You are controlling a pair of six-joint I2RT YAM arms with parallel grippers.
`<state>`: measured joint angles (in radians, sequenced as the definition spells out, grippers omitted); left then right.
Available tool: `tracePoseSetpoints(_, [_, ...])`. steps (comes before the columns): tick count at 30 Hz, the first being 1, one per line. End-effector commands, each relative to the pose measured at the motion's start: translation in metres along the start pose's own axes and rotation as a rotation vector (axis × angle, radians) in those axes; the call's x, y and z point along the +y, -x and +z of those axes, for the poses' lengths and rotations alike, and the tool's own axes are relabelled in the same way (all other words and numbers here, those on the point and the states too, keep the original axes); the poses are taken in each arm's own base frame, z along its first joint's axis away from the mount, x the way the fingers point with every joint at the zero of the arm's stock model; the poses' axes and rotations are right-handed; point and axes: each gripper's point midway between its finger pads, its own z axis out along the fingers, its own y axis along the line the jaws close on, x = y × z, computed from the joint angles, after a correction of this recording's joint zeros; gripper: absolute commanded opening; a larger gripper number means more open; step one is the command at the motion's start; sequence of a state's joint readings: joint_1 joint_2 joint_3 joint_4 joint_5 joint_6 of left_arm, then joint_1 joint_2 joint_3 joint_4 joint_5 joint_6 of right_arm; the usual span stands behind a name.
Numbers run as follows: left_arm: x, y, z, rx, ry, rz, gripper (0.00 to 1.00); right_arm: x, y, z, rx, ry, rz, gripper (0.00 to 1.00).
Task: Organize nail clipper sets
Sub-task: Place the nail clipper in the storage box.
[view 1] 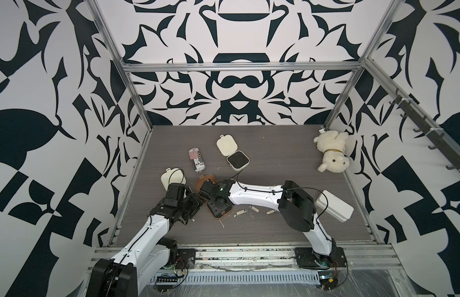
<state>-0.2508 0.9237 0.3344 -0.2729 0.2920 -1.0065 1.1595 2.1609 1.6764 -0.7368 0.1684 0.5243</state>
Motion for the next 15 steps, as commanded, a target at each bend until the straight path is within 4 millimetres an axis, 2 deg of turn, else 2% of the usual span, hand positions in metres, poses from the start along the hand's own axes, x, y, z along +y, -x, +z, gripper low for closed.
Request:
tracePoseSetpoints(1, [0.004,-0.003,0.001,0.004,0.009,-0.002,0.51,0.002,0.017,-0.028,-0.058,0.03,0.023,0.45])
tracePoseSetpoints(15, [0.003,-0.002,-0.001,0.001,0.009,0.003,0.52,-0.001,0.01,-0.042,-0.071,0.057,0.031,0.42])
